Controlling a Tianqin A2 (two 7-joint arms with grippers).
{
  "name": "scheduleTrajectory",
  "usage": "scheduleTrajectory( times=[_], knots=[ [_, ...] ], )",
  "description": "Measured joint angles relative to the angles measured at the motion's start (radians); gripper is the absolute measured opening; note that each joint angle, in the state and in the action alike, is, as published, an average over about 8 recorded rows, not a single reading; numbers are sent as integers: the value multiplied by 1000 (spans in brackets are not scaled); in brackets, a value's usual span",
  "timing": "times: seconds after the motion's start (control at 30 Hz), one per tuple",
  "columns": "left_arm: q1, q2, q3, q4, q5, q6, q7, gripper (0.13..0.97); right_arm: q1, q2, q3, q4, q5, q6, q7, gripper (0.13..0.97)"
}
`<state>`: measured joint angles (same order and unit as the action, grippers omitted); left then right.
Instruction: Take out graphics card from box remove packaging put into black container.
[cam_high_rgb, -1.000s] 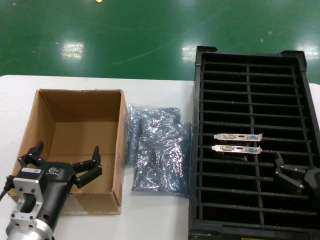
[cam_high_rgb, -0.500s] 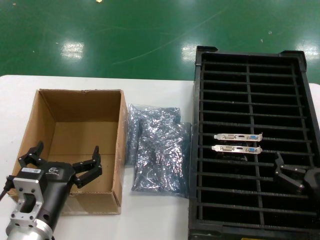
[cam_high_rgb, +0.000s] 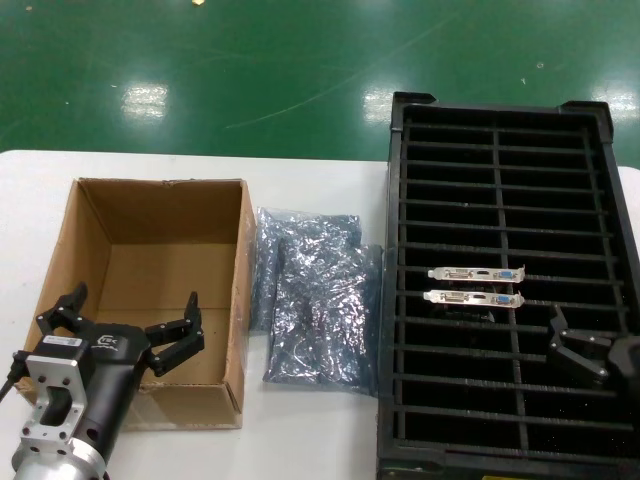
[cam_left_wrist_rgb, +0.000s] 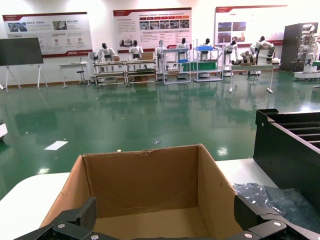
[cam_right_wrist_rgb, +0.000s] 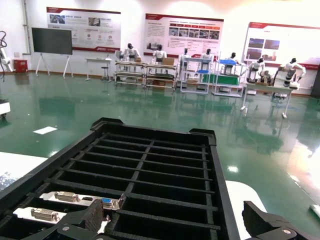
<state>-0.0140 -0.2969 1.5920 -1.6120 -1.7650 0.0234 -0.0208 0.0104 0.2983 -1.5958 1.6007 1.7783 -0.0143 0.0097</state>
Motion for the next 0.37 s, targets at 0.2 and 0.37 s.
scheduleTrajectory(
  times=[0.2, 0.37],
  knots=[
    [0, 0, 0, 0, 0, 0, 0, 966, 0, 0, 0, 0, 0, 0, 0, 966],
    [0, 0, 0, 0, 0, 0, 0, 966, 0, 0, 0, 0, 0, 0, 0, 966]
  ],
)
